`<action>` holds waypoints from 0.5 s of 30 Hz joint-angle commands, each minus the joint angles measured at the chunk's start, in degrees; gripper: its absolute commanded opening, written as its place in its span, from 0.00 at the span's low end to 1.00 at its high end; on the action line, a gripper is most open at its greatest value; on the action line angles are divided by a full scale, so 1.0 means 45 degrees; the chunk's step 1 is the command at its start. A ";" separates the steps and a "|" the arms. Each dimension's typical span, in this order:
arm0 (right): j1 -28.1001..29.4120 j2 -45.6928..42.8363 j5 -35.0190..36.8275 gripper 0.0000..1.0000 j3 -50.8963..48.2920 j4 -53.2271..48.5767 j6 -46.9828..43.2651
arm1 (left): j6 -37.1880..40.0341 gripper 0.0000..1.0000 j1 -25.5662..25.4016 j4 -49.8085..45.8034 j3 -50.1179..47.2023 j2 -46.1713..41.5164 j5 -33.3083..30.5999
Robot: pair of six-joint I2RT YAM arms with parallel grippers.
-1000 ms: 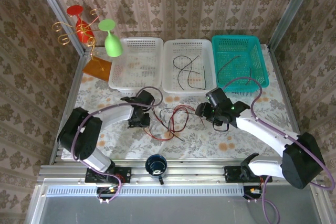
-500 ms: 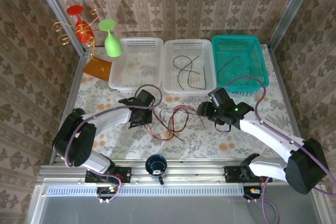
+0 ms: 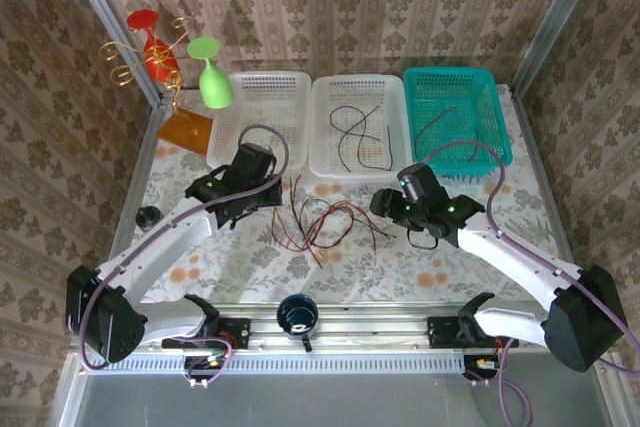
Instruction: Untangle the cables
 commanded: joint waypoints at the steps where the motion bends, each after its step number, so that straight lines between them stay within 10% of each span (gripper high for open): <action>1: 0.0096 -0.0310 -0.1029 0.68 0.0165 0.1589 -0.0972 | 0.0700 0.00 0.0091 -0.0856 0.0986 -0.0229 0.0470; 15: 0.0195 -0.0736 -0.2208 0.68 0.0070 0.4302 -0.3269 | 0.1040 0.00 -0.0486 -0.0103 0.4515 -0.0445 0.0376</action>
